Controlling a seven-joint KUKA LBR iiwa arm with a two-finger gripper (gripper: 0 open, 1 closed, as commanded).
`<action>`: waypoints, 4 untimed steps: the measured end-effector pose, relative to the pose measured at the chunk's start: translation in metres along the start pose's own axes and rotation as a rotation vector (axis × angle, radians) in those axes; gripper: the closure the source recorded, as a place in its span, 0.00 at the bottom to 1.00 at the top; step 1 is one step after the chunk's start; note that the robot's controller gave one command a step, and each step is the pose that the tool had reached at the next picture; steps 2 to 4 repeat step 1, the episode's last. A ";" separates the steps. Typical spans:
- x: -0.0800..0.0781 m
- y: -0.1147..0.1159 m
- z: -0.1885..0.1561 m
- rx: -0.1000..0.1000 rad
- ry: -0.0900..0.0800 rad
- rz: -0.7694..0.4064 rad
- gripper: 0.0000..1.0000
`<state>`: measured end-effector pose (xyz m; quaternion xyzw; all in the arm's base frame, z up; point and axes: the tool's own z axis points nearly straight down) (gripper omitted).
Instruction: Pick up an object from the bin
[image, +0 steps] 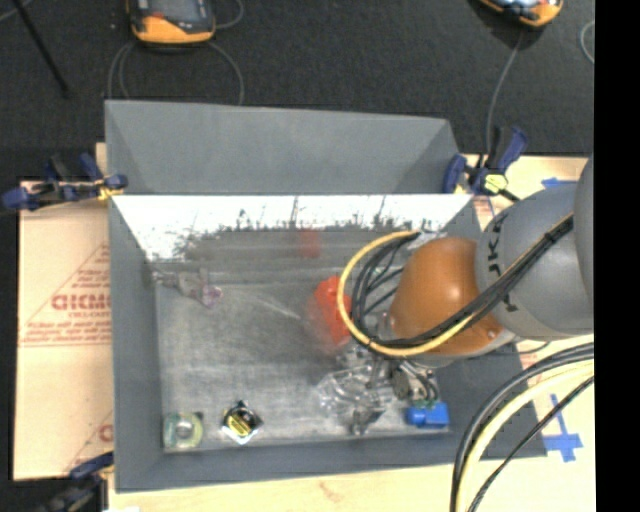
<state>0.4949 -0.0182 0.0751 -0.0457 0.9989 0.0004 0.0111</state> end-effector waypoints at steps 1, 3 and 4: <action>-0.005 -0.007 -0.164 0.002 0.014 -0.103 1.00; -0.005 -0.007 -0.164 0.002 0.014 -0.103 1.00; -0.005 -0.007 -0.164 0.002 0.014 -0.103 1.00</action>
Offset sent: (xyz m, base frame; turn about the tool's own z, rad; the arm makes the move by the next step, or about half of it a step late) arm 0.0000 -0.0052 0.1603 -0.1050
